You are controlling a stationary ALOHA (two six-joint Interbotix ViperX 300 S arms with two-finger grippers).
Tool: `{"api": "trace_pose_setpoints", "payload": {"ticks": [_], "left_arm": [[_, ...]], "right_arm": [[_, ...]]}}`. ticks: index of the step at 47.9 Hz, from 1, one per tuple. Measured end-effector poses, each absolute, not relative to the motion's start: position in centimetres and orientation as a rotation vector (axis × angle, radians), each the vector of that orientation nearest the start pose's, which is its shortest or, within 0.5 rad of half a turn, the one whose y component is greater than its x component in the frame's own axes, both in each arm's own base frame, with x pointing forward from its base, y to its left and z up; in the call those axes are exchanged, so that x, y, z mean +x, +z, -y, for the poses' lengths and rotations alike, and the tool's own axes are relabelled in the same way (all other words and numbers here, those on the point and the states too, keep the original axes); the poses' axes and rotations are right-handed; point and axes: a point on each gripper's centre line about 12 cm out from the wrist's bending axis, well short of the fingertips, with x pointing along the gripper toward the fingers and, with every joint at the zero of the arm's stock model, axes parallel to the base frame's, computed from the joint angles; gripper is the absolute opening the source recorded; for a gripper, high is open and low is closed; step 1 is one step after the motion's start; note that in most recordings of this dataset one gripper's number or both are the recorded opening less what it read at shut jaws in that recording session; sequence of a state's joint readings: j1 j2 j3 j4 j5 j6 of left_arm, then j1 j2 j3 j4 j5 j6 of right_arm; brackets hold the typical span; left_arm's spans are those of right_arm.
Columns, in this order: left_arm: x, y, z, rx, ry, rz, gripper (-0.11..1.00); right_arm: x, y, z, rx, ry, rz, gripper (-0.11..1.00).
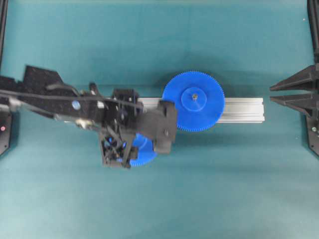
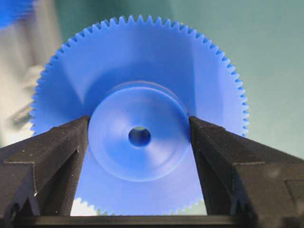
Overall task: Insert the small gear onto the shaft.
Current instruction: 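Carry the gear to the empty left shaft beside the large gear, then align the gear's bore with the shaft and push it on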
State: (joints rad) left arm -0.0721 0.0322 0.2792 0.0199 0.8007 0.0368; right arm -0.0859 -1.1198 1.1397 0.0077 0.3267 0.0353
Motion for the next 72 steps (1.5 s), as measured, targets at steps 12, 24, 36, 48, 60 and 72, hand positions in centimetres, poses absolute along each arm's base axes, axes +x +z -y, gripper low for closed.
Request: {"api": "trace_pose_setpoints", "payload": {"ticks": [12, 24, 36, 48, 60, 72], "left_arm": [[40.2, 26.4, 0.4, 0.082, -0.037, -1.023, 0.72], [39.4, 25.6, -1.4, 0.139, -0.044, -1.048, 0.72], [38.9, 23.9, -3.1, 0.158, -0.032, -1.070, 0.72], [39.7, 22.9, -3.5, 0.155, -0.022, -1.041, 0.72], [40.2, 21.0, -3.6, 0.153, -0.027, -1.081, 0.72], [40.4, 20.4, -3.5, 0.155, -0.031, -1.090, 0.72]], "right_arm": [[16.6, 26.4, 1.4, 0.057, -0.090, -0.346, 0.38], [16.6, 26.4, 1.5, 0.056, -0.098, -0.346, 0.38], [16.5, 26.4, 1.6, 0.057, -0.104, -0.344, 0.38], [16.5, 26.1, 1.6, 0.057, -0.104, -0.355, 0.38], [16.5, 26.1, 1.7, 0.058, -0.106, -0.355, 0.38], [16.5, 26.0, 1.6, 0.057, -0.104, -0.357, 0.38]]}}
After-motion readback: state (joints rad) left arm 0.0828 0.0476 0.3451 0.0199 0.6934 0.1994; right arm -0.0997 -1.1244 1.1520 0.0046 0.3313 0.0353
